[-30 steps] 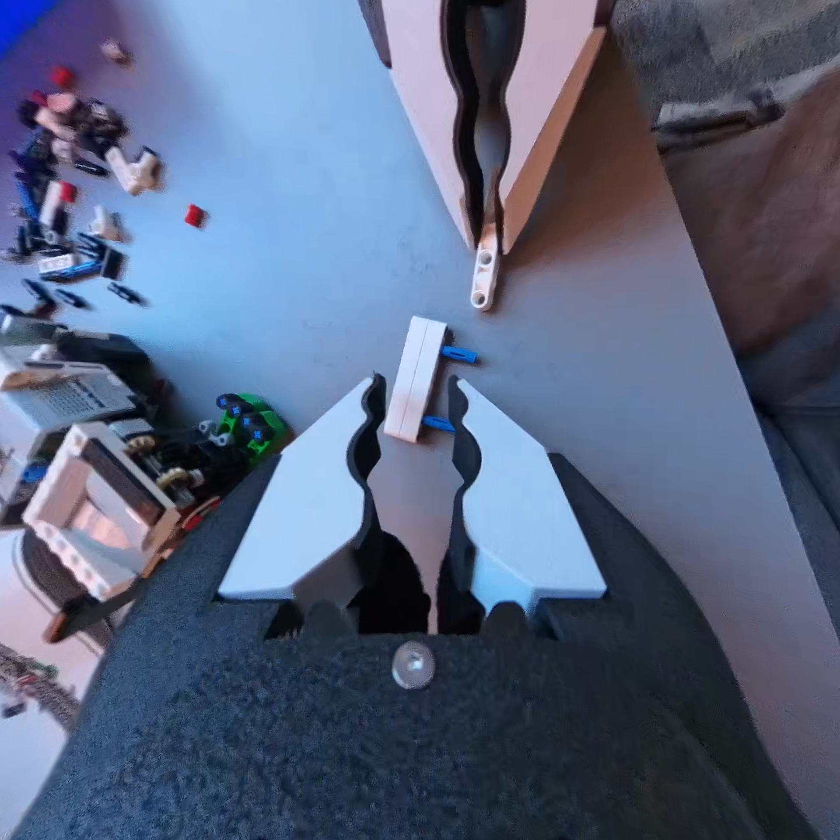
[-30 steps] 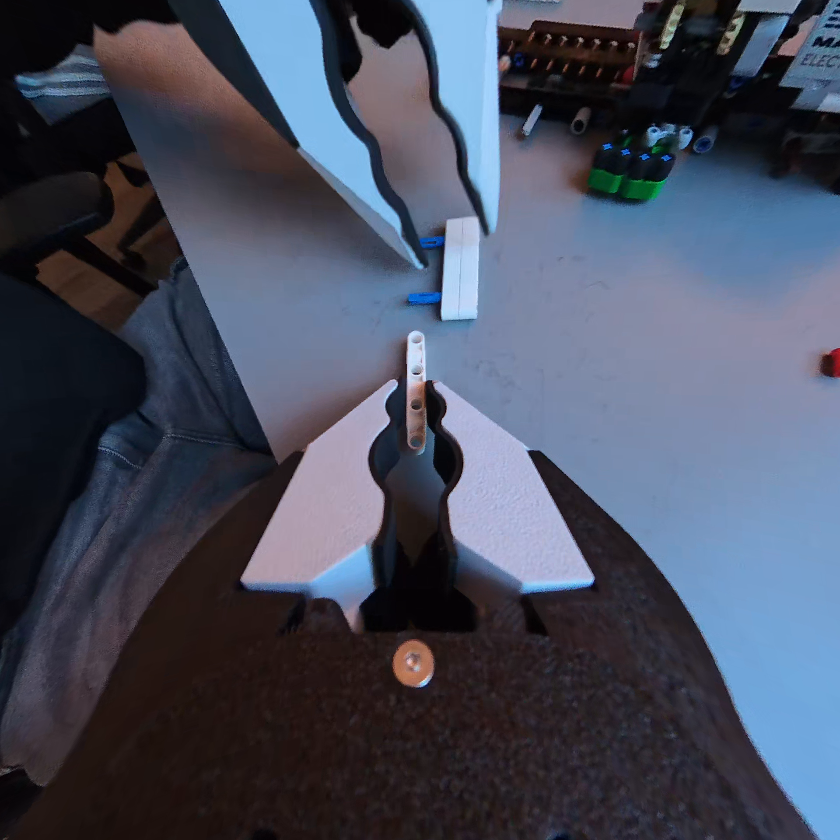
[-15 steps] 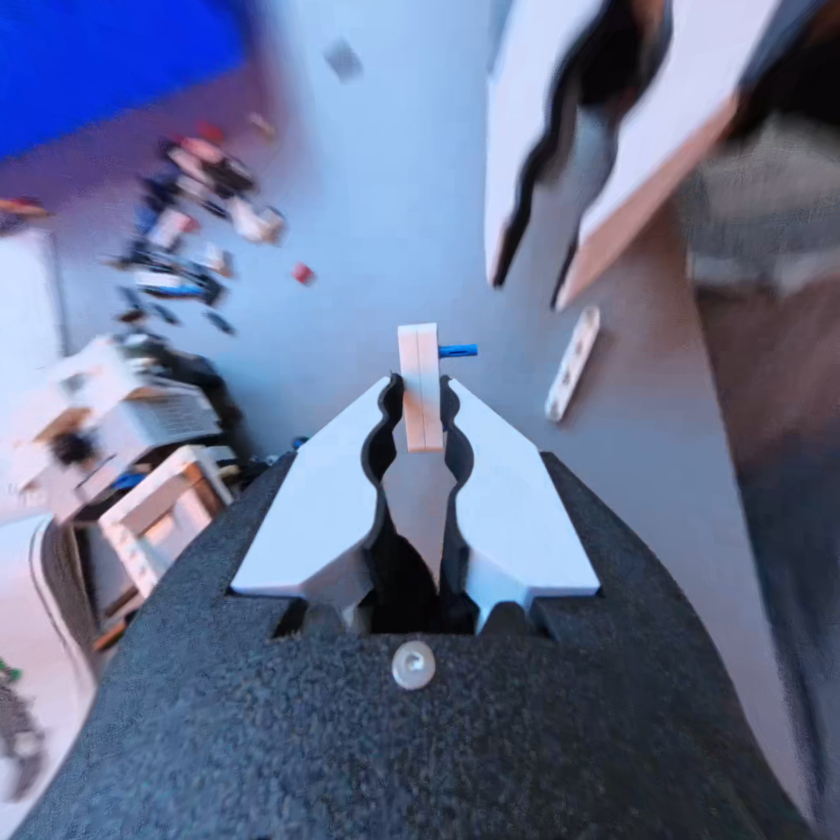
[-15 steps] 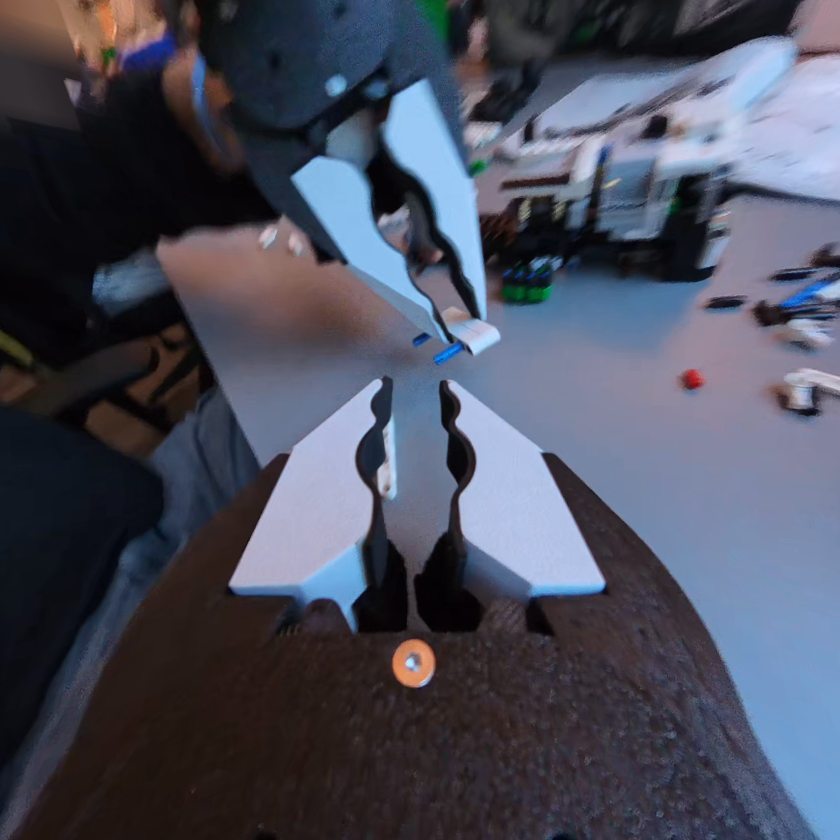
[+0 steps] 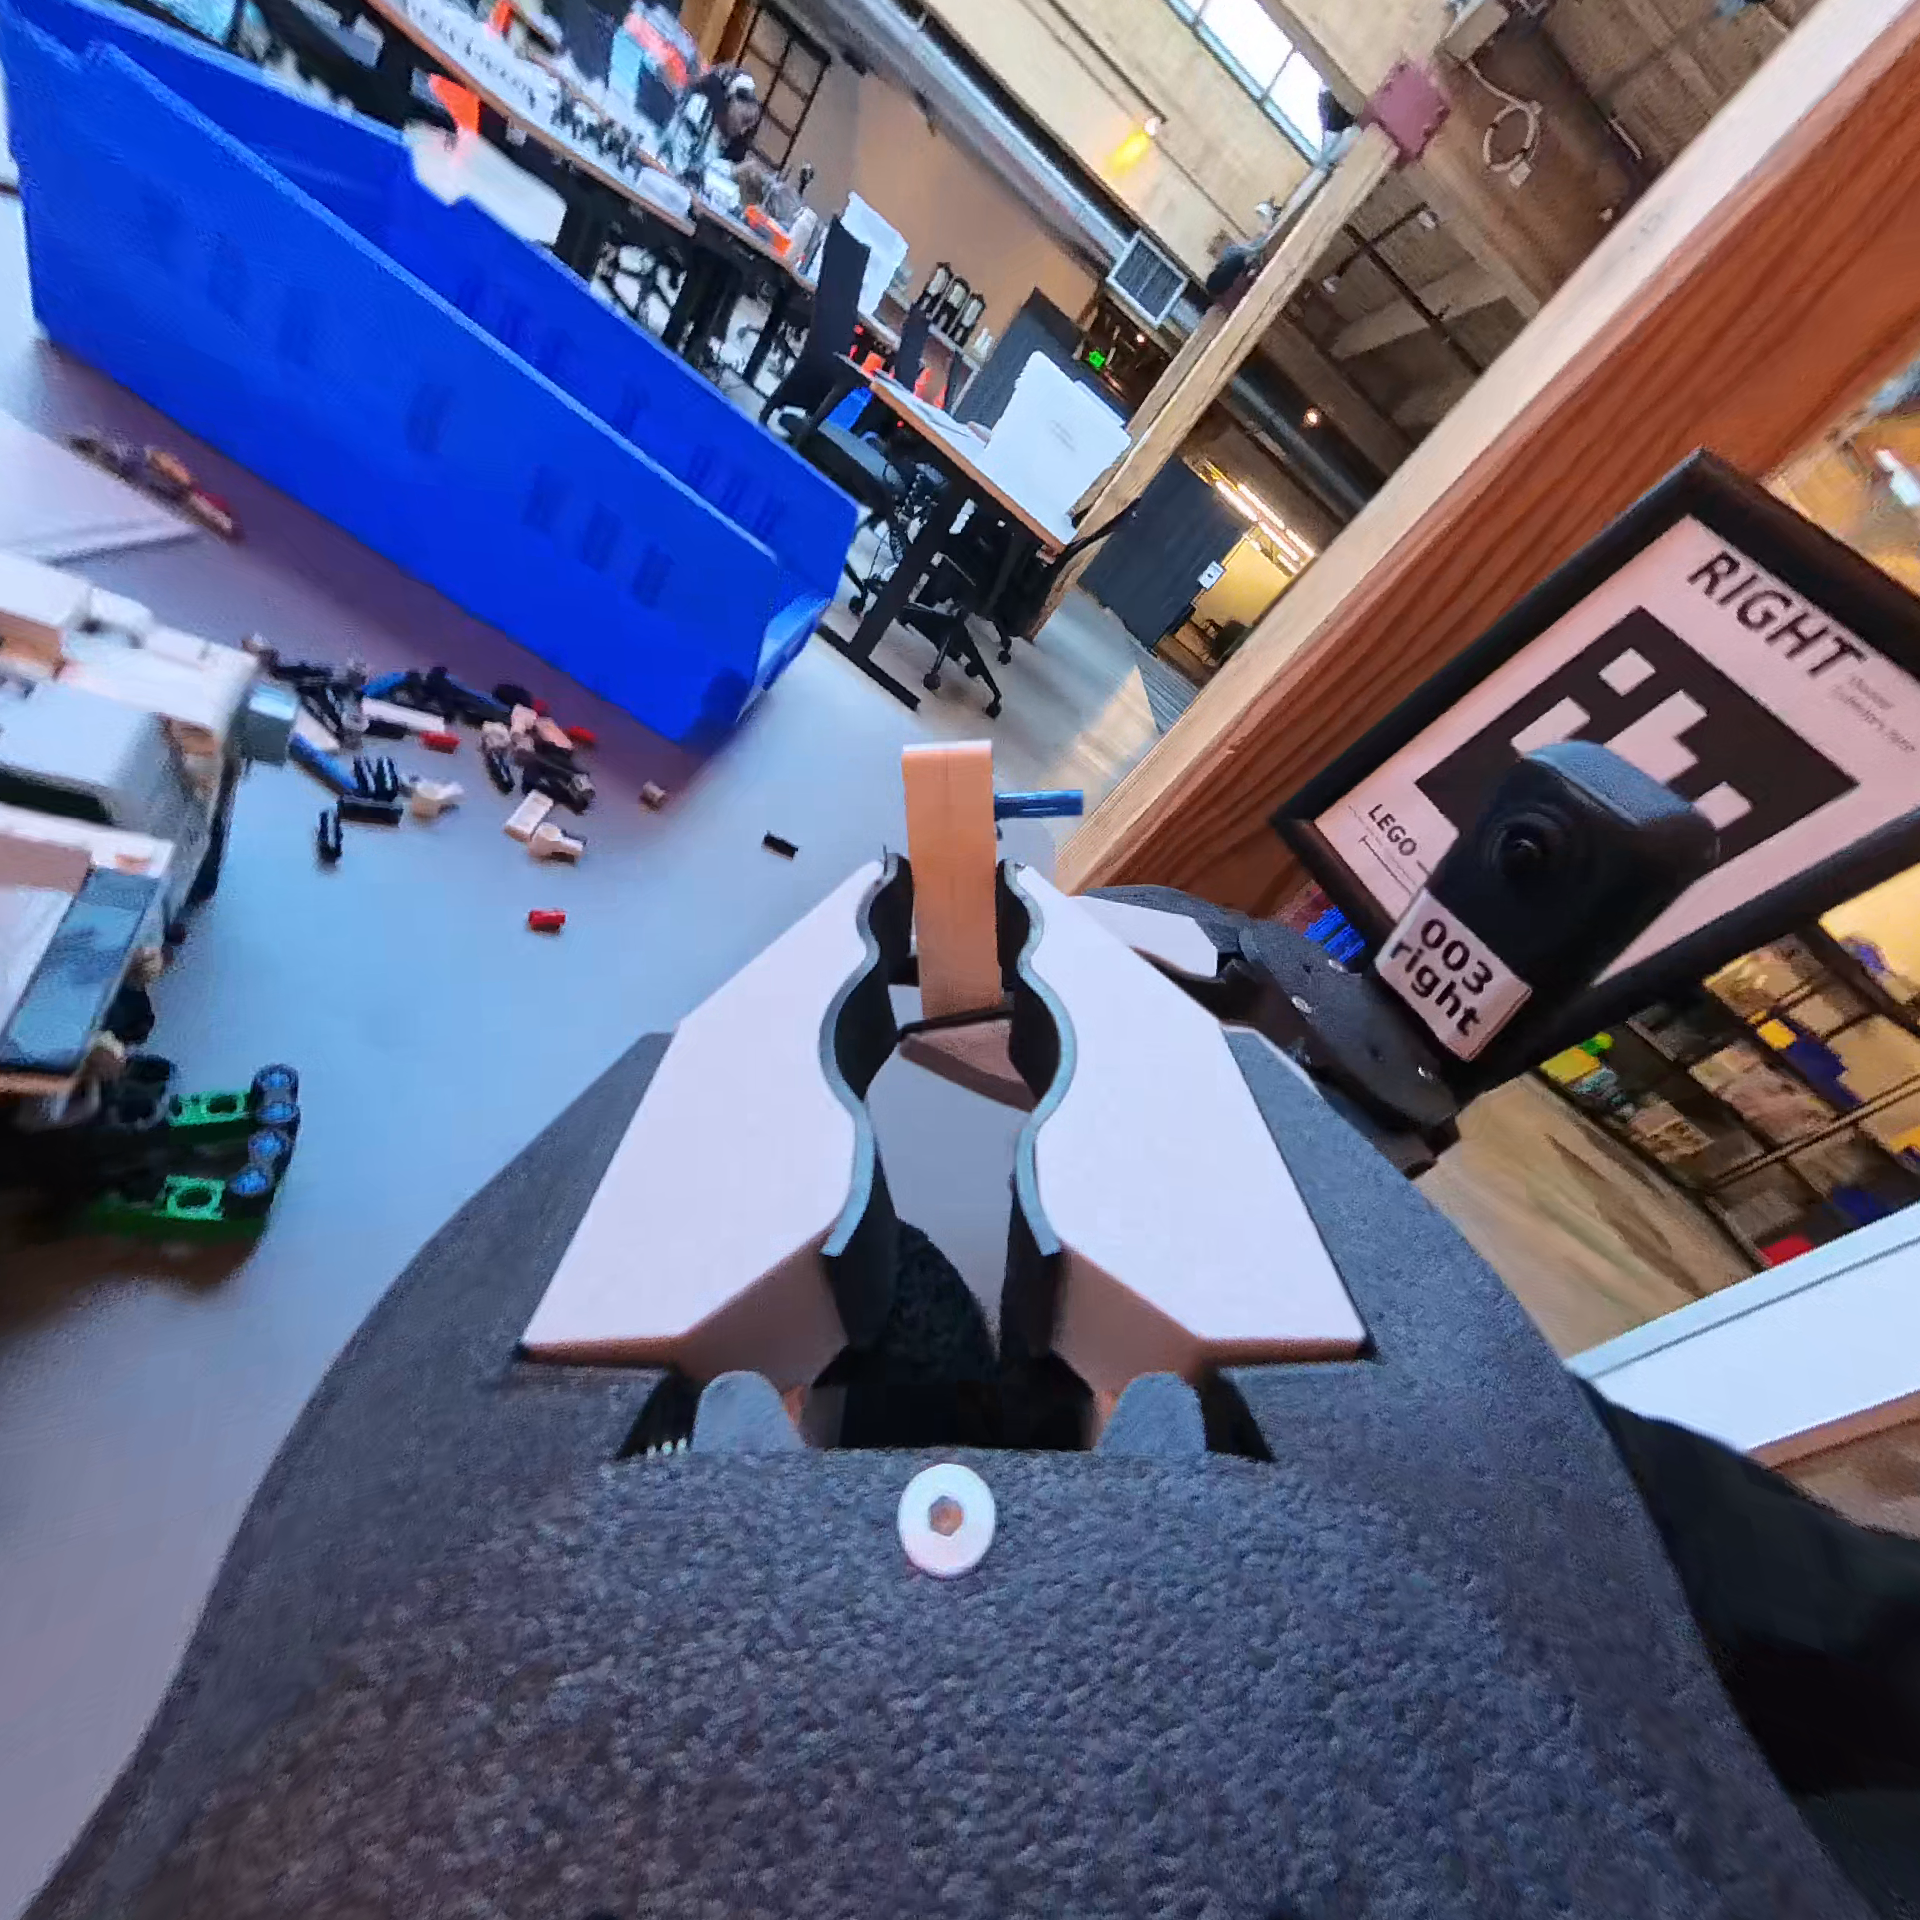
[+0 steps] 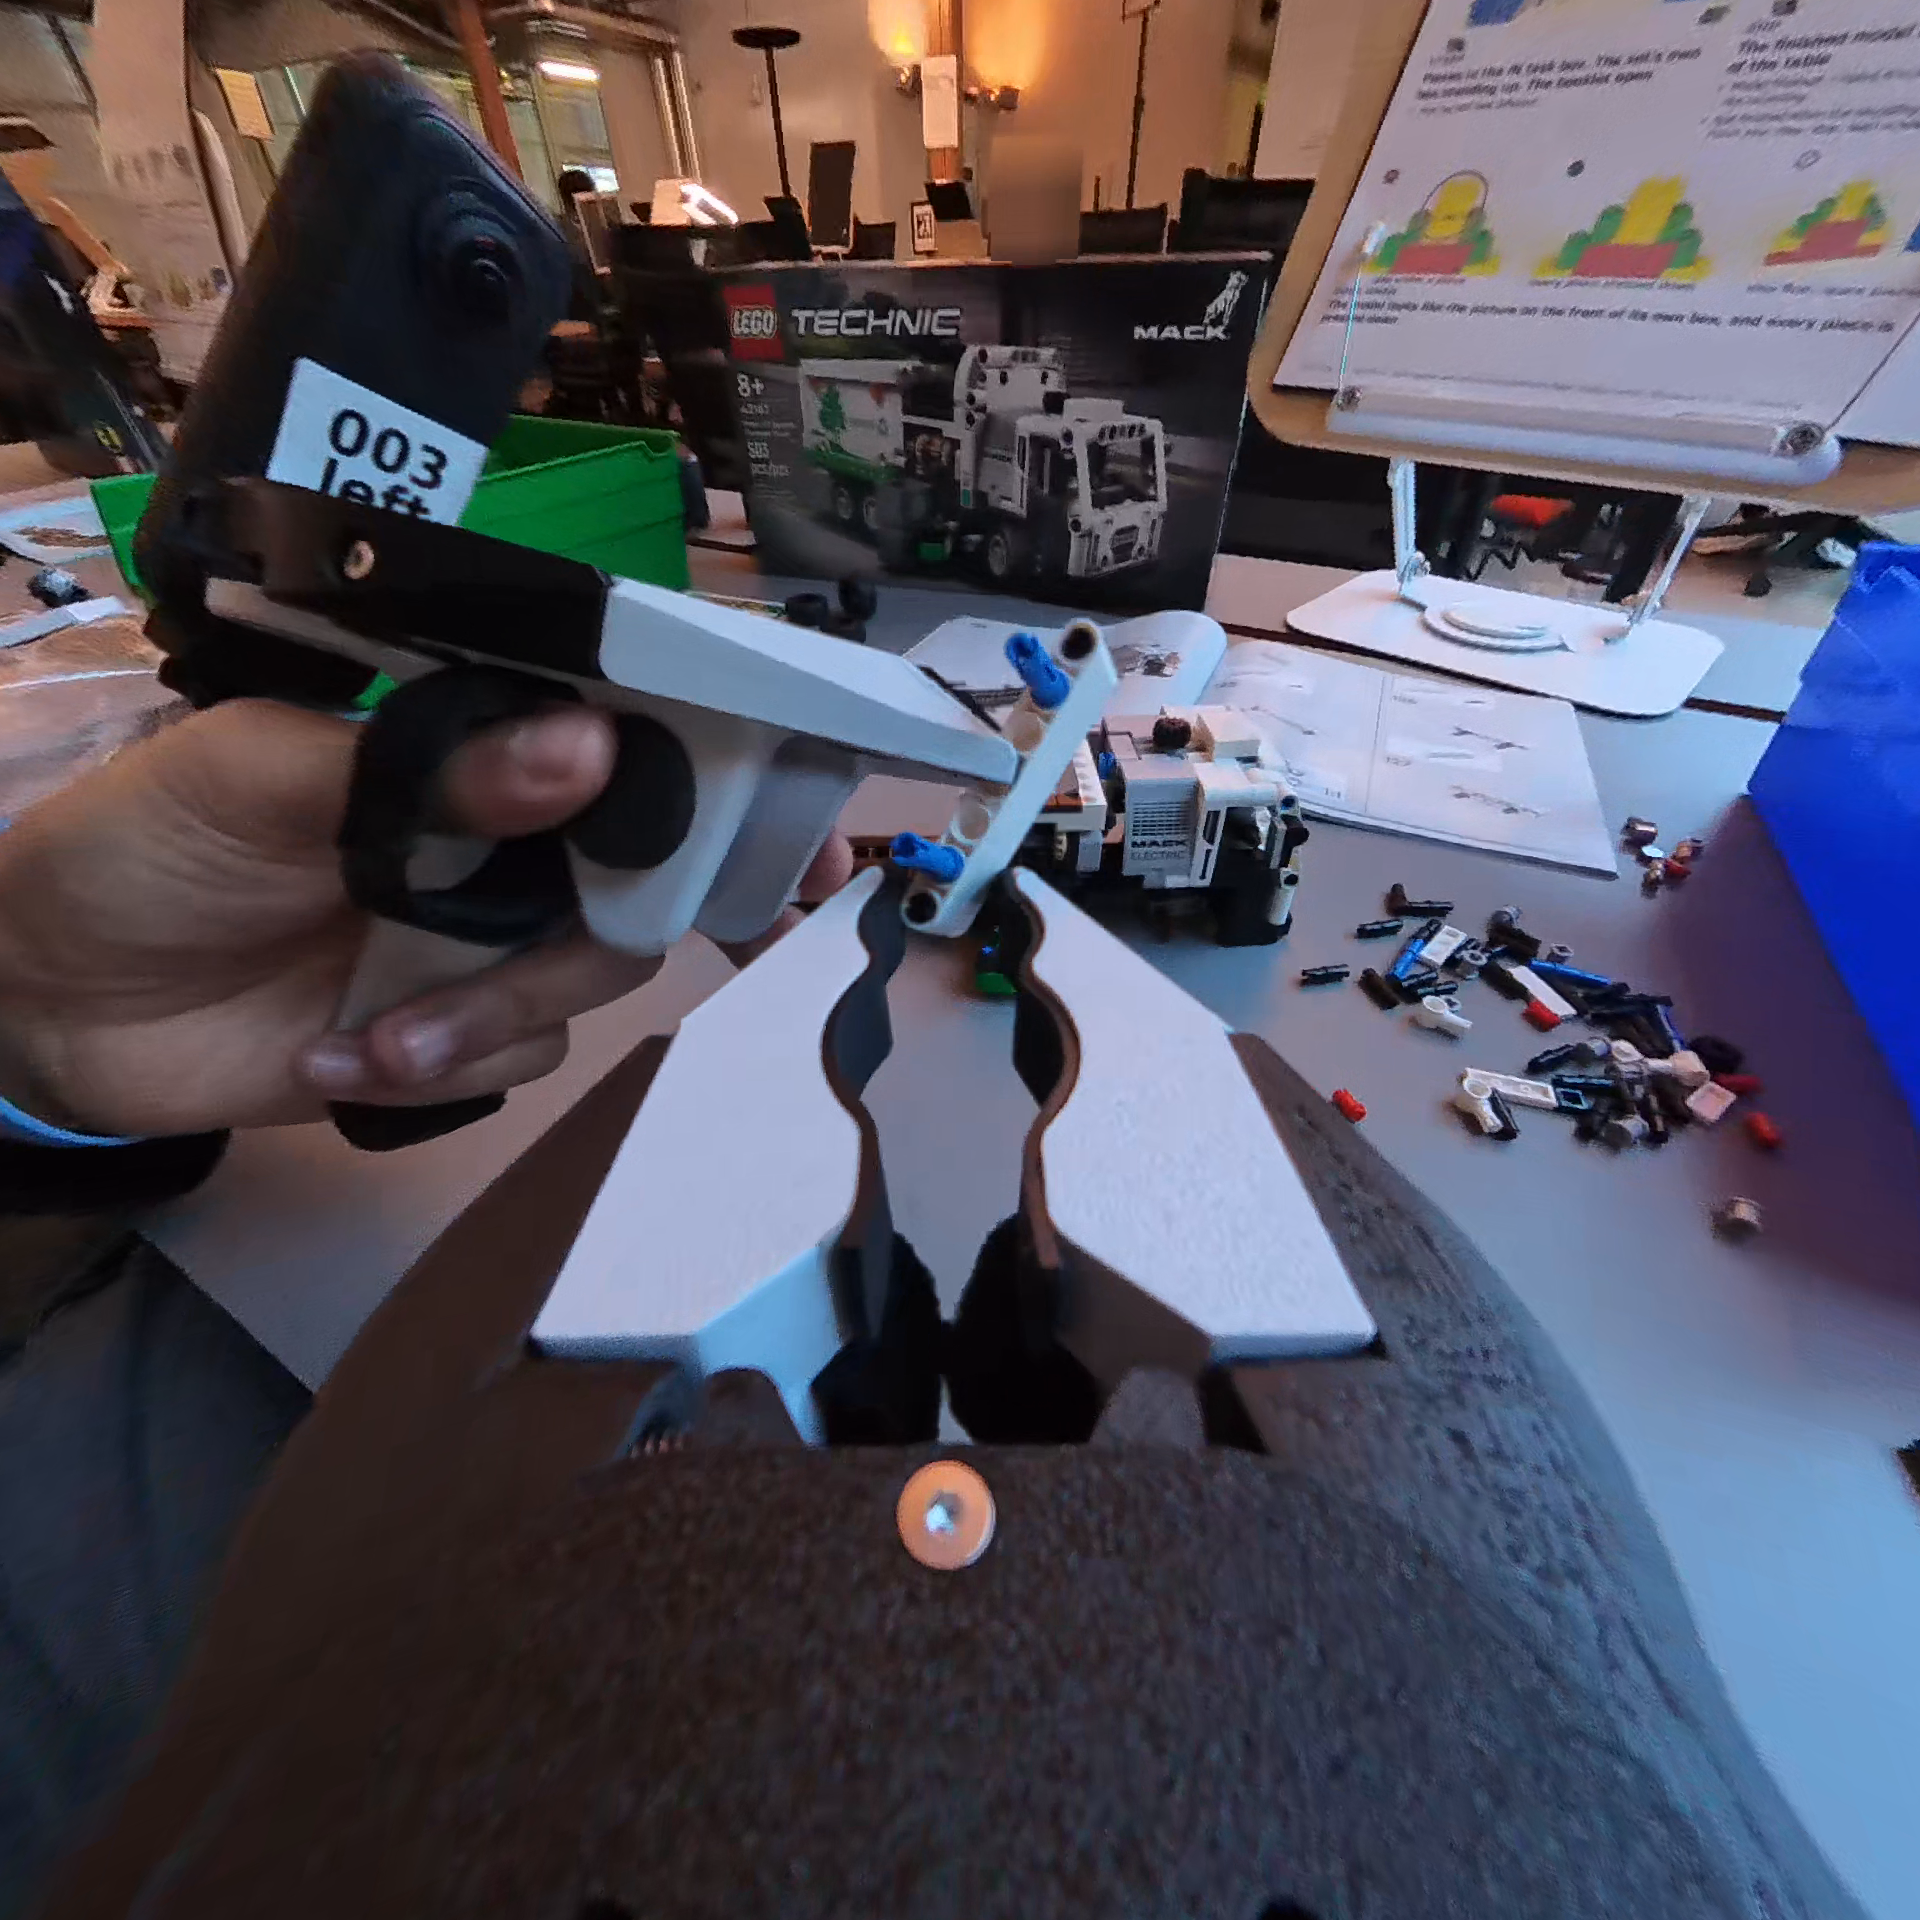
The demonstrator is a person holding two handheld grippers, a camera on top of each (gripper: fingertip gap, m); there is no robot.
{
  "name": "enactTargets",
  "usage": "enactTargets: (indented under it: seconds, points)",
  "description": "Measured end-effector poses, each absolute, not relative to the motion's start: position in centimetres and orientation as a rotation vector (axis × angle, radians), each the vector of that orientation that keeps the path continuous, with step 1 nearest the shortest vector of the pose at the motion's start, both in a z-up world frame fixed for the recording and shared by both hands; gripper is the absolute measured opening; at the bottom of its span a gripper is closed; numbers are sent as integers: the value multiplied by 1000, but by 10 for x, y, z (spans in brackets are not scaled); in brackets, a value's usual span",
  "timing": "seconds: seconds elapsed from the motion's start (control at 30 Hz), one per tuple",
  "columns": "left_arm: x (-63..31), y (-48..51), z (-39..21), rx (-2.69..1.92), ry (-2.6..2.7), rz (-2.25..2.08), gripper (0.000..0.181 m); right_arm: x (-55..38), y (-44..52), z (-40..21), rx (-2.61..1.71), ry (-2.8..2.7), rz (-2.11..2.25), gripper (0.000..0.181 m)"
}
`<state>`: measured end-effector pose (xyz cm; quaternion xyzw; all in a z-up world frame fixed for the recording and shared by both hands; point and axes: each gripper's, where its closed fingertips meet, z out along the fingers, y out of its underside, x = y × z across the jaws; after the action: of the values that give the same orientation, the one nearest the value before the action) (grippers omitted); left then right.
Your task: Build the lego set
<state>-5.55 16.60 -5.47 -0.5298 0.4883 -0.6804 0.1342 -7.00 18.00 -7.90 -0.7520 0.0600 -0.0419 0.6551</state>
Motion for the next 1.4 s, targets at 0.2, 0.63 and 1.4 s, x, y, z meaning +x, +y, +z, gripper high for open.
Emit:
enactTargets:
  seconds: [0.2, 0.63, 1.4]
  points:
    - [-85, 143, -33, -1079, 1697, -2039, 44, -110, 161, -43, -1501, -44, 410, 6]
    - [-143, 122, -75, -682, 2356, -1829, 6, -157, 140, -93, -1917, -348, 694, 7]
    - [-139, 143, -87, -528, 2108, -1669, 6, -142, 138, -92, -1957, -370, 474, 8]
